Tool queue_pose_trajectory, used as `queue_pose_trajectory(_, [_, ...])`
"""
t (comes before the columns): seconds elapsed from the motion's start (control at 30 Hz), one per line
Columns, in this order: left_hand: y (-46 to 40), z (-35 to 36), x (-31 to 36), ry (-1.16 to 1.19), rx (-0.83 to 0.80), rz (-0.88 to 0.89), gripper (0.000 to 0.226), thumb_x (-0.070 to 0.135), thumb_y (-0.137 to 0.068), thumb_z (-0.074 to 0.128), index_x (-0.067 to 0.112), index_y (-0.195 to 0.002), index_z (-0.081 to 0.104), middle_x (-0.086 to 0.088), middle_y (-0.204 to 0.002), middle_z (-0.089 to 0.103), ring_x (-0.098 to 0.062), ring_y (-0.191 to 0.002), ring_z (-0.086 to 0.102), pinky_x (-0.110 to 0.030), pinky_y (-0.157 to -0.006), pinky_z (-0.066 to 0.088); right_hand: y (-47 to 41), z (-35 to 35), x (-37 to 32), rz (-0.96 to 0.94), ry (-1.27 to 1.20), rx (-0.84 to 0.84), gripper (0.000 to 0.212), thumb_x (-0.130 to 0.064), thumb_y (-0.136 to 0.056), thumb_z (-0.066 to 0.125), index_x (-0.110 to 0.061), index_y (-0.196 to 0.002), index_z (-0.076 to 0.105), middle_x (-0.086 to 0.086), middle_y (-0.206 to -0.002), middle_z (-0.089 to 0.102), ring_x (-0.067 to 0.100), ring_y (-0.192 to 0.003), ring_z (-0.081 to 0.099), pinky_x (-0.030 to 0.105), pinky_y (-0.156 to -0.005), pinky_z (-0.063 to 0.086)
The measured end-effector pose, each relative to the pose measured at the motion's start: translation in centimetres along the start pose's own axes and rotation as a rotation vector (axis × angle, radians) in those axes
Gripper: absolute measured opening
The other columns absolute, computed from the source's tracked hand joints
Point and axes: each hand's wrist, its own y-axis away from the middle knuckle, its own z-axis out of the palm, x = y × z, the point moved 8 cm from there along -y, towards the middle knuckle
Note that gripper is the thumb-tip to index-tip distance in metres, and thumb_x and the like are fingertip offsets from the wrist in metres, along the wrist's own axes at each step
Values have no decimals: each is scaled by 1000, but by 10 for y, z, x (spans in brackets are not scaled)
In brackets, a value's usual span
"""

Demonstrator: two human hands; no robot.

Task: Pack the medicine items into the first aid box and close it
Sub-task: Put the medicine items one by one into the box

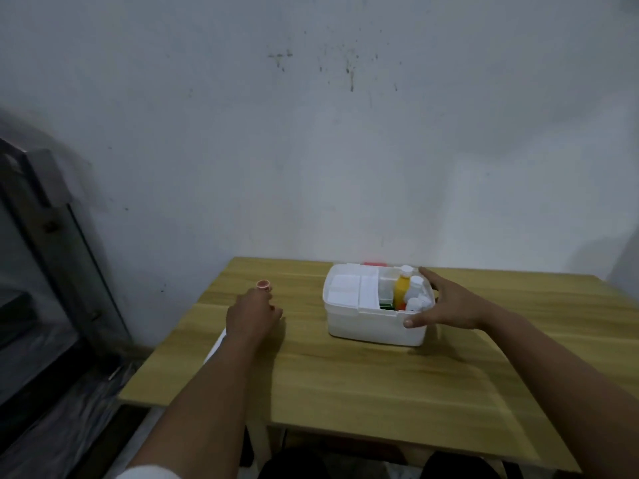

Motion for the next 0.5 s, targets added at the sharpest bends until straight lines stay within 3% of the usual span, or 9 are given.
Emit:
queue_pose_trajectory(0.1, [-6, 4, -5, -63, 7, 40, 20, 32, -94, 64, 21, -102, 78, -2, -97, 73, -24, -91, 69, -31, -72, 52, -1, -2, 6, 3, -10, 12, 96, -38, -59, 99, -56, -133, 41, -28, -126, 57, 3, -117, 60, 26, -94, 54])
queue_pose_trajectory(0.23, [-20, 2, -6, -19, 75, 50, 18, 29, -95, 65, 18, -103, 75, -5, -96, 72, -27, -91, 68, -31, -70, 49, -1, -3, 13, 42, 8, 20, 117, -51, -51, 100, -44, -148, 37, -22, -135, 57, 7, -119, 61, 39, -105, 52])
queue_pose_trajectory(0.33, [-39, 6, -9, -27, 53, 46, 31, 39, -91, 68, 23, -117, 70, -6, -112, 66, -28, -104, 62, -38, -79, 52, -5, -4, 20, 93, 39, 34, 139, -63, -43, 98, -39, -158, 24, -14, -147, 52, 14, -128, 57, 44, -108, 51])
queue_pose_trajectory(0.43, [-60, 18, -19, -50, -5, 19, 58, 55, -82, 71, 29, -133, 60, -7, -133, 56, -32, -119, 53, -44, -88, 50, -6, -5, 24, 96, 62, 35, 143, -67, -42, 97, -40, -160, 20, -14, -150, 49, 16, -128, 57, 44, -107, 51])
queue_pose_trajectory(0.5, [-72, 26, -23, -42, -33, 10, 60, 61, -81, 68, 31, -132, 60, -6, -135, 55, -32, -120, 54, -44, -88, 51, -7, -5, 26, 96, 79, 29, 144, -68, -42, 96, -39, -160, 17, -15, -150, 47, 15, -127, 57, 43, -107, 51])
